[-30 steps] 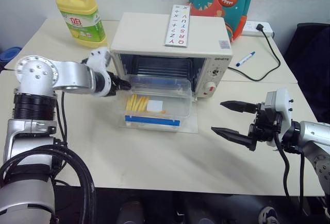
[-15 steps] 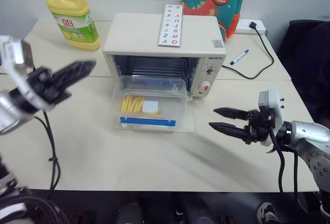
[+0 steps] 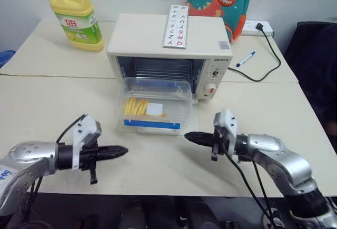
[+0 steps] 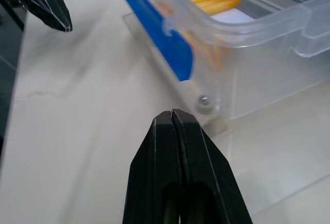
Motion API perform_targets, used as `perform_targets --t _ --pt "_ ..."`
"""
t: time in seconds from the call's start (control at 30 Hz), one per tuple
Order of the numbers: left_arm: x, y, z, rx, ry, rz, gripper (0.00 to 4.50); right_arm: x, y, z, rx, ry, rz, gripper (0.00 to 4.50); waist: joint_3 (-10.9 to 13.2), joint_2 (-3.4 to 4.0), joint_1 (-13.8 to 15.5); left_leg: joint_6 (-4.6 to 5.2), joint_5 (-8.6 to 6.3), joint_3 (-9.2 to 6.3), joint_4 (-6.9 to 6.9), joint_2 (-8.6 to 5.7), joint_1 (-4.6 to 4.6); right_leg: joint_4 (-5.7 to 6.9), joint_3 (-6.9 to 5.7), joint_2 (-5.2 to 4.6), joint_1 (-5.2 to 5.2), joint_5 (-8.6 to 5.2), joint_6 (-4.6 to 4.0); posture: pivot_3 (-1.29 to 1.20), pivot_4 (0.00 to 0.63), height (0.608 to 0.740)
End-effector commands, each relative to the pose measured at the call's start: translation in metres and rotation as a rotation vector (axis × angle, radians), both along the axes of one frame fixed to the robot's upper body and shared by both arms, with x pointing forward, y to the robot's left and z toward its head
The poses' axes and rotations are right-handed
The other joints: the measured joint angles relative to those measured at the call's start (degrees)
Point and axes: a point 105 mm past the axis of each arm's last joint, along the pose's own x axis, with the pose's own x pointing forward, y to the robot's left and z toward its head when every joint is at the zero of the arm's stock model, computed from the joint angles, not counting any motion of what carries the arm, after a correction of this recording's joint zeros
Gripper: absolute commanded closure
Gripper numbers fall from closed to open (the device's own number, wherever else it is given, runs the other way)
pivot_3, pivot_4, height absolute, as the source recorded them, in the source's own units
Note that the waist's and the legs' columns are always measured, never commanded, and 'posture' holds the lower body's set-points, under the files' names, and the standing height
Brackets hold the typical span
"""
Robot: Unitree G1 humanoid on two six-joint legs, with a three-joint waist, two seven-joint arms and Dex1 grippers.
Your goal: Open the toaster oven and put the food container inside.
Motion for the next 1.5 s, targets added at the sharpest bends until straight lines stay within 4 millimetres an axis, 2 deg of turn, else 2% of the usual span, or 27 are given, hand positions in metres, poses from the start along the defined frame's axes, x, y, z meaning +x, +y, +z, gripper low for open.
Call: perform_targets --t 0.03,0.2,0.37,0.5,0.63,0.77,0.9,1.0,1.07,1.2,1.3,1.4,1.43,1.5 --pt "0.021 -0.007 0.015 -0.044 -0.121 0.025 4.50 0.026 0.004 0.010 0.022 -0.092 -0.068 4.46 0.0 -0.01 -0.1 0.03 -0.02 0.01 0.03 0.01 -0.05 0.00 0.00 0.01 -0.02 0.02 0.04 0.00 0.150 0.740" --pt "0.046 -0.018 0.023 -0.100 -0.199 0.069 4.50 0.065 0.013 0.031 0.083 -0.177 -0.187 4.46 0.0 -0.01 -0.5 0.08 -0.05 0.12 0.09 0.04 -0.07 0.07 0.06 0.02 -0.10 0.07 0.12 0.00 0.150 0.740" --pt "0.101 -0.017 0.043 -0.166 -0.324 0.281 4.50 0.104 0.017 0.055 0.138 -0.233 -0.283 4.46 0.0 0.00 -0.3 0.02 -0.02 0.09 0.31 0.04 -0.13 0.25 0.01 0.05 -0.14 0.09 0.13 0.00 0.150 0.740" --pt "0.118 -0.029 0.052 -0.217 -0.355 0.295 4.50 0.119 0.021 0.070 0.165 -0.265 -0.302 4.46 0.0 0.00 -0.6 -0.10 0.07 0.20 0.36 0.04 -0.12 0.26 0.08 0.03 -0.12 0.17 0.21 0.00 0.150 0.740" --pt "0.127 -0.043 0.058 -0.243 -0.374 0.282 4.50 0.122 0.023 0.079 0.191 -0.276 -0.287 4.46 0.0 0.00 -0.6 -0.16 0.11 0.21 0.37 0.05 -0.14 0.25 0.09 0.02 -0.14 0.20 0.25 0.00 0.150 0.740" --pt "0.109 -0.049 0.050 -0.225 -0.313 0.172 4.50 0.106 0.017 0.076 0.181 -0.253 -0.218 4.46 0.0 0.01 -0.8 -0.20 0.13 0.21 0.34 0.07 -0.15 0.27 0.09 0.02 -0.16 0.20 0.25 0.00 0.150 0.740" --pt "0.076 -0.031 0.049 -0.186 -0.264 0.080 4.50 0.069 0.001 0.066 0.136 -0.204 -0.119 4.46 0.0 0.02 -0.8 -0.27 0.16 0.15 0.15 0.16 -0.17 0.28 0.04 0.03 -0.17 0.18 0.24 0.00 0.150 0.740" --pt "0.045 -0.004 0.058 -0.146 -0.226 0.026 3.90 0.037 -0.024 0.048 0.045 -0.150 -0.092 4.50 0.0 0.02 -0.7 -0.25 0.14 0.11 0.09 0.16 -0.23 0.19 0.02 0.02 -0.18 0.18 0.23 0.00 0.150 0.740" --pt "0.023 0.011 0.071 -0.127 -0.198 -0.015 3.30 0.024 -0.041 0.036 -0.018 -0.129 -0.117 4.50 0.0 0.02 -0.5 -0.17 0.09 0.10 0.09 0.14 -0.17 -0.02 0.02 0.00 -0.12 0.17 0.22 0.00 0.150 0.740" --pt "-0.004 0.031 0.091 -0.069 -0.166 -0.051 2.06 0.024 -0.068 0.020 -0.037 -0.070 -0.259 4.50 0.0 0.02 -0.6 0.03 -0.03 0.12 0.13 0.10 0.06 0.01 0.02 -0.03 0.07 0.17 0.17 0.00 0.150 0.740" --pt "-0.012 0.041 0.101 -0.018 -0.181 -0.044 1.11 0.022 -0.071 0.009 -0.032 -0.035 -0.280 4.50 0.0 0.06 -0.5 0.06 0.00 0.12 0.12 0.05 0.11 0.03 0.02 -0.03 0.09 0.22 0.10 0.00 0.150 0.740" --pt "-0.012 0.050 0.112 0.005 -0.225 -0.013 0.19 0.022 -0.062 -0.003 -0.020 0.002 -0.268 4.50 0.0 0.05 -0.5 0.05 0.01 0.11 0.08 0.07 0.09 0.05 0.00 0.02 0.03 0.18 0.04 0.00 0.150 0.740" --pt "-0.011 0.051 0.115 0.008 -0.245 -0.009 0.03 0.023 -0.059 -0.007 -0.018 0.010 -0.263 4.50 0.0 0.06 -0.5 0.04 0.00 0.09 0.07 0.08 0.04 0.04 0.00 0.04 -0.02 0.18 0.03 0.00 0.150 0.740" --pt "-0.009 0.051 0.122 -0.013 -0.260 0.003 0.03 0.025 -0.052 -0.013 -0.007 0.023 -0.248 4.50 0.0 0.06 -0.5 0.04 0.00 0.13 0.02 0.07 0.00 0.04 0.02 0.04 -0.08 0.17 0.04 0.00 0.150 0.740"
